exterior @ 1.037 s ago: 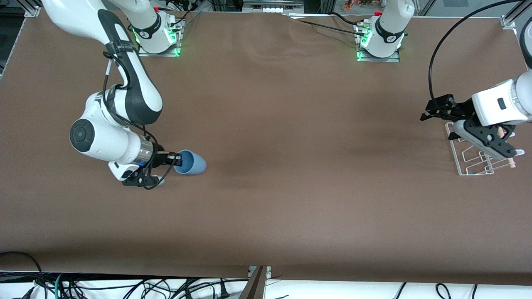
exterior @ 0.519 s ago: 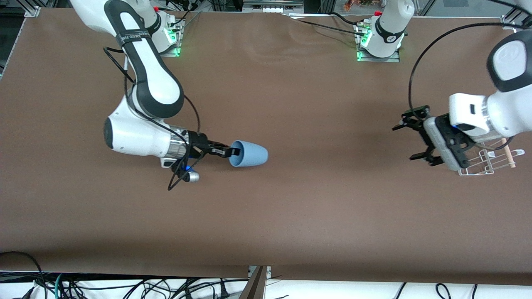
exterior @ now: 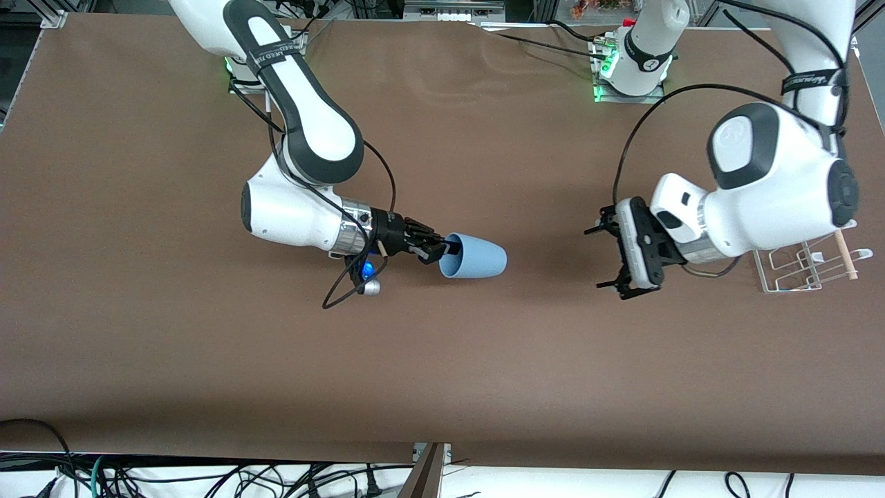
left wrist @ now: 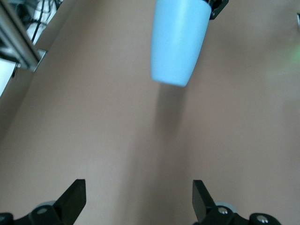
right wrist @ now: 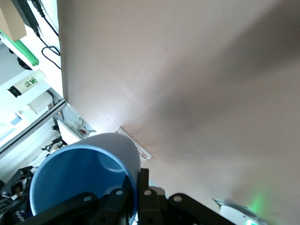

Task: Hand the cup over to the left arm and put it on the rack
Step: 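Carry the cup toward the left gripper while the left gripper approaches, then grasp the cup with the left gripper and open the right gripper, then carry the cup to the rack with the left gripper while the right gripper withdraws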

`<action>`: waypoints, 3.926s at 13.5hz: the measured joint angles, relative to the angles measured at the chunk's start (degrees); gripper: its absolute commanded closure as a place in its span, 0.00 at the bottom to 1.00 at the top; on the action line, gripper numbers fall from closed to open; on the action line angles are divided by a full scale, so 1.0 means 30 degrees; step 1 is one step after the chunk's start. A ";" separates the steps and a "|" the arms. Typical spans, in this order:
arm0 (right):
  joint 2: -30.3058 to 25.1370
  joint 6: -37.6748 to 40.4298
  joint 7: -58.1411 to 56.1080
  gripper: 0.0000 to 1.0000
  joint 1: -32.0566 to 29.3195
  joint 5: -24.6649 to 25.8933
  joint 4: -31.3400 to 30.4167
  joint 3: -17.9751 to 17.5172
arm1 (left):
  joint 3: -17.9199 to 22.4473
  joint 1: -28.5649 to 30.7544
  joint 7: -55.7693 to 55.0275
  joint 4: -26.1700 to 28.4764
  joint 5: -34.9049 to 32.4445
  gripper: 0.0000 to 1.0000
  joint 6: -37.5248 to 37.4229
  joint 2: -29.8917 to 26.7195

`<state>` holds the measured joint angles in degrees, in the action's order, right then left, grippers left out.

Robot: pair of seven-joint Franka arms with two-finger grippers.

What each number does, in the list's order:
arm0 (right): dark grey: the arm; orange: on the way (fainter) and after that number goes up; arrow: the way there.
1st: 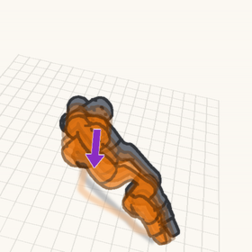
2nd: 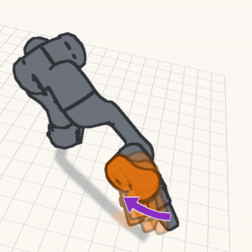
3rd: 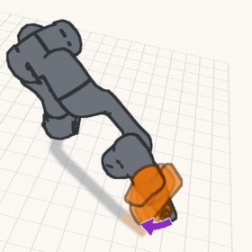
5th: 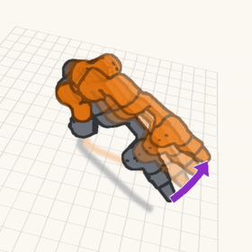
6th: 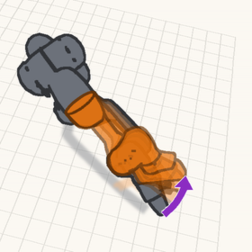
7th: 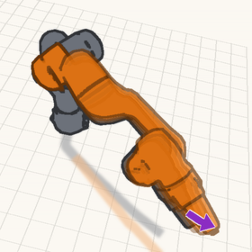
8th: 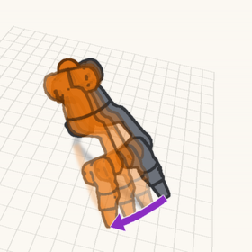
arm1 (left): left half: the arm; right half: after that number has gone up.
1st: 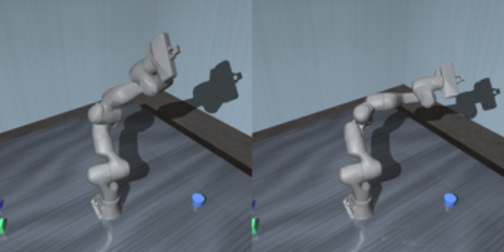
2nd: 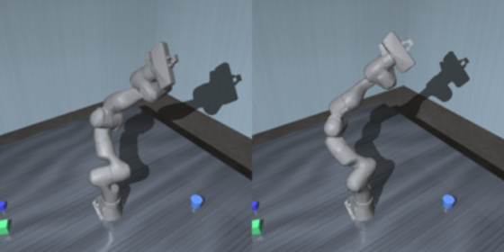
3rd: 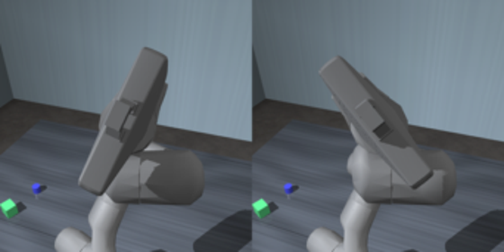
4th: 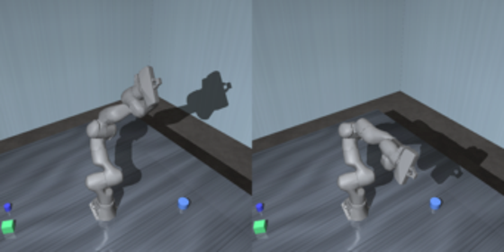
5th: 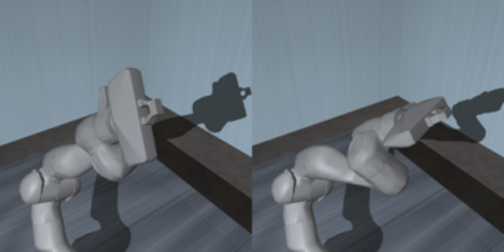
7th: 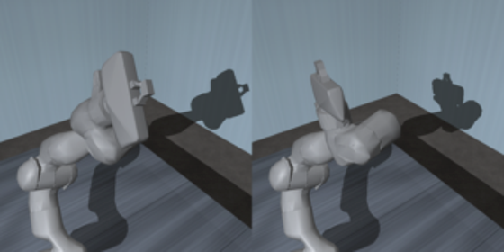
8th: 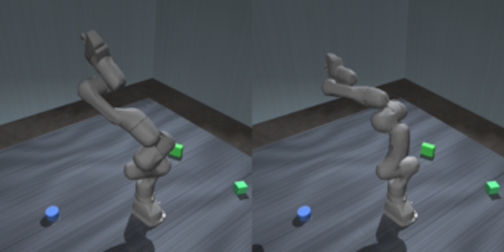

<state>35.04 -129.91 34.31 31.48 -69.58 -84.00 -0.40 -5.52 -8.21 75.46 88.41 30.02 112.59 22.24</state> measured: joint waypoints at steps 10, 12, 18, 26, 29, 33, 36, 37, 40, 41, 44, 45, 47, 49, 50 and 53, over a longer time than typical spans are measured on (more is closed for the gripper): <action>0.0768 -0.0634 0.2197 1.00 0.0276 -0.2836 0.0959 0.0032 | -0.2094 -0.1591 0.1189 0.0070 0.0001 0.00 0.4321 0.1259; 0.0771 -0.0652 0.2594 1.00 0.0281 -0.3004 0.0961 0.0044 | -0.2109 -0.1876 0.1190 0.0070 -0.0001 0.00 0.4860 0.1407; 0.0880 -0.0750 0.4542 1.00 0.0327 -0.3003 0.0955 0.0081 | -0.2041 -0.2252 0.0899 0.0064 -0.0179 0.00 0.5739 0.1827; 0.0881 -0.0920 0.5620 1.00 0.0563 -0.3000 0.1047 0.0076 | -0.2024 -0.3014 -0.0660 -0.0034 -0.1176 0.67 0.7346 0.2533; 0.0876 -0.0860 0.5820 1.00 0.0587 -0.3005 0.1060 0.0060 | -0.2008 -0.3003 -0.0722 -0.0110 -0.1396 0.88 0.7500 0.2629; 0.0877 -0.0871 0.5851 0.72 0.0590 -0.3008 0.1140 0.0053 | -0.2003 -0.2954 -0.0742 -0.0210 -0.1396 0.99 0.7351 0.2610; 0.0874 -0.1212 0.5899 0.00 0.0612 -0.3017 0.1433 0.0052 | -0.1529 -0.2622 -0.0933 -0.0559 -0.1398 1.00 0.5226 0.2288; 0.0873 -0.1341 0.5900 0.00 0.0581 -0.3017 0.1553 0.0145 | -0.1007 -0.2465 -0.0932 -0.0601 -0.1402 1.00 0.4119 0.2013; 0.0873 -0.1423 0.6063 0.00 0.0251 -0.3037 0.1835 0.0338 | 0.0963 -0.1918 -0.0810 -0.1039 -0.1766 1.00 0.0632 0.1198; 0.0871 -0.1187 0.6091 0.00 -0.0070 -0.3036 0.1973 0.0387 | 0.1567 -0.1756 -0.0759 -0.1392 -0.2578 1.00 -0.0767 0.0948; 0.0860 0.1157 0.6016 0.00 -0.1865 -0.1877 0.2352 0.0514 | 0.2936 -0.1001 -0.0465 -0.2151 -0.6518 1.00 -0.4006 0.0063; 0.0853 0.1966 0.5855 0.00 -0.2546 -0.1285 0.2431 0.0520 | 0.3049 -0.0625 -0.0197 -0.2198 -0.8041 1.00 -0.4827 -0.0311; 0.0830 0.2861 0.5219 0.00 -0.3359 -0.0860 0.2537 0.0521 | 0.3091 -0.0080 0.0452 -0.2178 -1.2126 0.99 -0.6256 -0.0943; 0.0794 0.2955 0.4932 0.00 -0.3401 -0.0499 0.2538 0.0459 | 0.3090 0.0134 0.0903 -0.1861 -1.6481 0.99 -0.7086 -0.1356; 0.0770 0.2954 0.4932 0.00 -0.3350 -0.0262 0.2539 0.0398 | 0.3102 0.0329 0.0955 -0.1438 -1.8276 0.99 -0.7360 -0.1578; 0.0673 0.2954 0.4932 0.00 -0.3176 -0.0122 0.2539 0.0378 | 0.3144 0.1425 0.1069 0.1286 -2.3254 1.00 -0.7389 -0.2430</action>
<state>37.05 -121.05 49.10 21.95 -69.95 -76.38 0.73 3.91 -3.94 78.67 92.27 -39.74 90.42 14.95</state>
